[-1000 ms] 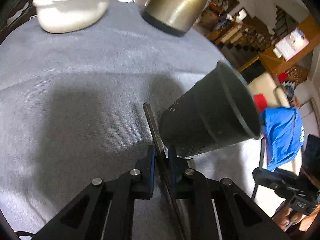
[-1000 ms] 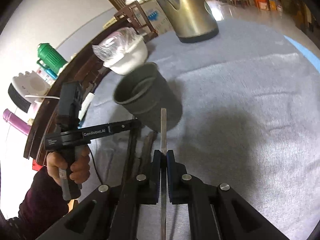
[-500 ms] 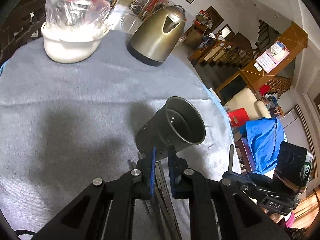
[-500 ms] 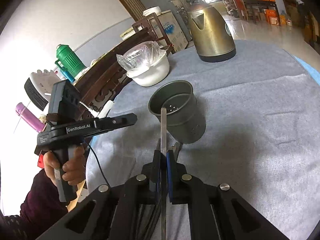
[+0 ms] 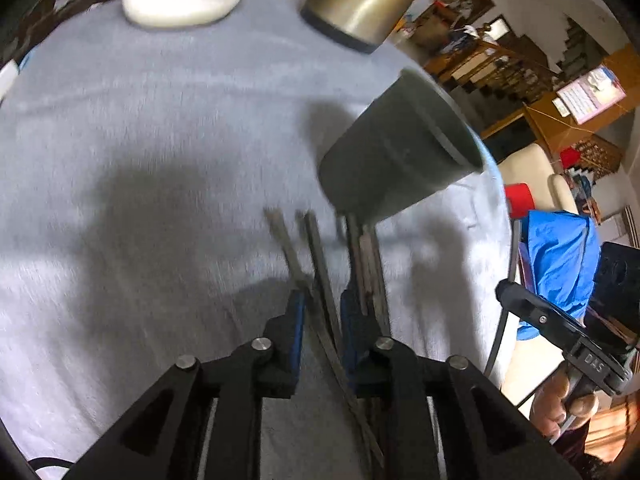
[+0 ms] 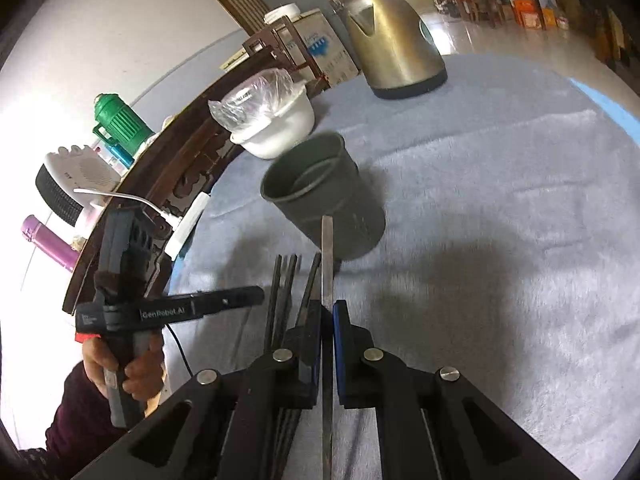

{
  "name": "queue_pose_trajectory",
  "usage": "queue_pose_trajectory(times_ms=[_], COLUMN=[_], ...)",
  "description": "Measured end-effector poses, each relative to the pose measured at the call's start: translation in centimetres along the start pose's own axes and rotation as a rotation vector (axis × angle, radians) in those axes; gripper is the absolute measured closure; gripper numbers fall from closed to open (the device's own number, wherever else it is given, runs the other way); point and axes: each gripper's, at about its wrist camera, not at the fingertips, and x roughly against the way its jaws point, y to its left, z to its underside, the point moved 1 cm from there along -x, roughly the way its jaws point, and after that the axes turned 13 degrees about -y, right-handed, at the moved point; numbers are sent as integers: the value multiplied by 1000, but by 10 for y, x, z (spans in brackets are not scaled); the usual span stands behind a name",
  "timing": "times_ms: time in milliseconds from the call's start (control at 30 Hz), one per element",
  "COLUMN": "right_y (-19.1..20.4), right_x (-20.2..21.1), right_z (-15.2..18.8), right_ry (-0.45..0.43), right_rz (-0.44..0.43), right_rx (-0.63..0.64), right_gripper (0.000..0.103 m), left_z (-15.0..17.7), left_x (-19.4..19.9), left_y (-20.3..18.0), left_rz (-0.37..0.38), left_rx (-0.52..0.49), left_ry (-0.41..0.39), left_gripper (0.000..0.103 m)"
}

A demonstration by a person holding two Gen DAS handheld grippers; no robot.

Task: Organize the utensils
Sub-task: 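Lower the utensil into the grey cup and open the right gripper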

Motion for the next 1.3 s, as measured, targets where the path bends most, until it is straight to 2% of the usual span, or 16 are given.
queue_pose_trajectory(times_ms=[167, 233, 300, 367, 633, 833, 1100, 1300], right_y=[2, 3, 4, 6, 20, 31, 50, 61], right_x=[-1, 0, 2, 4, 16, 35, 73, 84], right_z=[3, 3, 2, 2, -13, -36, -84, -118], right_ry=[5, 2, -2, -6, -69, -209, -479, -586], right_rz=[-10, -12, -18, -22, -35, -49, -68, -83], right_rx=[3, 7, 7, 11, 50, 72, 76, 40], right_gripper=[97, 97, 97, 97, 97, 97, 97, 97], left_z=[0, -3, -6, -7, -10, -25, -63, -89], left_x=[-15, -16, -15, -14, 2, 45, 138, 185], left_y=[-1, 1, 5, 8, 9, -7, -64, -105], left_rz=[-55, -46, -32, 4, 1, -2, 24, 69], left_rx=[2, 24, 39, 60, 50, 10, -106, -169], left_ry=[10, -1, -7, -8, -64, -182, -447, -574], left_gripper=[79, 80, 84, 94, 97, 98, 98, 98])
